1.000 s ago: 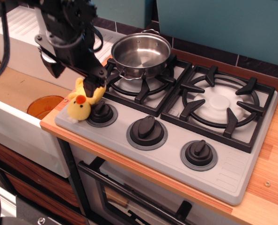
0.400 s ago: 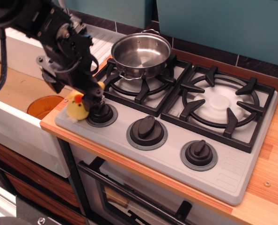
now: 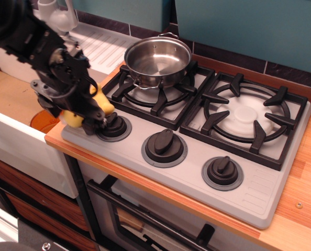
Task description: Put pan on stove and put stuffedduck in pan
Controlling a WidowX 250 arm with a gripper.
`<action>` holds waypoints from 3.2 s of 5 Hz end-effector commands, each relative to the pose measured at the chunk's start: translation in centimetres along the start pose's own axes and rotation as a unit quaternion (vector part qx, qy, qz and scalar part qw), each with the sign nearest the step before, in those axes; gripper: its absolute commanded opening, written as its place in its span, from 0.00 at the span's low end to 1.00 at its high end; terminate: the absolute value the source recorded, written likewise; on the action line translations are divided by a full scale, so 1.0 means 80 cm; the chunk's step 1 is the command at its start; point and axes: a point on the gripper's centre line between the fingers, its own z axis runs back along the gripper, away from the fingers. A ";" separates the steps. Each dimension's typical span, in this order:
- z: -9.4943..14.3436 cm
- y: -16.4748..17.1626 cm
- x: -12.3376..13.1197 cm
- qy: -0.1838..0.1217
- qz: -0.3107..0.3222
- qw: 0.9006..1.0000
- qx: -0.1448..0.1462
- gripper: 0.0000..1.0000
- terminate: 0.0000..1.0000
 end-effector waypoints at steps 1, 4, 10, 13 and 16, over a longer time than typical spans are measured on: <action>-0.007 -0.012 0.013 0.001 -0.002 1.000 -0.005 0.00 0.00; 0.031 0.005 0.033 0.014 -0.033 0.999 0.006 0.00 0.00; 0.110 0.005 0.143 0.036 -0.067 0.997 0.024 0.00 0.00; 0.086 -0.021 0.193 0.021 -0.075 0.997 0.006 0.00 0.00; 0.078 -0.036 0.200 0.023 -0.064 0.998 0.019 1.00 0.00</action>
